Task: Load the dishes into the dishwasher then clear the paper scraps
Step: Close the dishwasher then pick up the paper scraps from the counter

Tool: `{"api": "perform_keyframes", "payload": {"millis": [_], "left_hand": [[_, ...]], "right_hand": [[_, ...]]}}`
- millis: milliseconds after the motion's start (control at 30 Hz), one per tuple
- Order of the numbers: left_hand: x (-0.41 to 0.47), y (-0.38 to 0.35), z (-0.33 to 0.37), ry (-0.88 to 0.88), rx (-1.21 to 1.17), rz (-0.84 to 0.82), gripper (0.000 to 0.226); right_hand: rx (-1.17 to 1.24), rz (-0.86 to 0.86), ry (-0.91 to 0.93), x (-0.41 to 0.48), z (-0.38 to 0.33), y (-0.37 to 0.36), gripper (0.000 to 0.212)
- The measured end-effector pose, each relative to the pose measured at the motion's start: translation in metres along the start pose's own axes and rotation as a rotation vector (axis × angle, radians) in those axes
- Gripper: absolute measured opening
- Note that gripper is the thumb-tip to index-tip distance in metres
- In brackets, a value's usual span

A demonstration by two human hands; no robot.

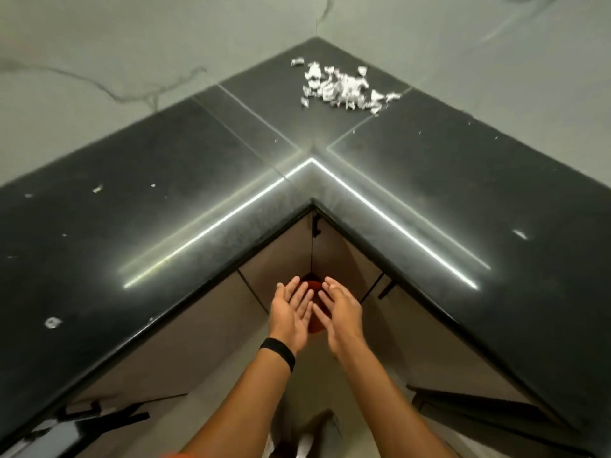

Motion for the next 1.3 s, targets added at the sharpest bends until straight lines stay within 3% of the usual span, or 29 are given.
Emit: {"api": "perform_keyframes", "payload": {"millis": [433,733,1067,1300], "left_hand": [[-0.033,-0.076,0.071,-0.216,0.007,-0.199,0.05],[0.053,-0.136,0.137,-0.219,-0.024,-0.23,0.049],[0.164,-0.189,0.242,-0.138,0.04,-0.237,0.05],[0.214,-0.216,0.273,-0.09,0.044,-0.247,0.05]], "right_hand": [[-0.09,-0.257,0.317,-0.031,-0.089,-0.039,0.02],[-0.178,-0.311,0.446,0.03,-0.144,-0.105,0.018],[-0.339,-0.24,0.514,0.138,-0.193,-0.213,0.02],[-0.409,-0.235,0.572,0.195,-0.229,-0.244,0.021]]}}
Point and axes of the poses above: each hand's wrist, its own x-axis towards the middle knuckle, its own y-axis out of the back of the hand, z = x × y, the point moved 3 cm from there along x, towards the middle knuckle, and after that the axes turned 1 degree about -z, right-handed, at the moved point
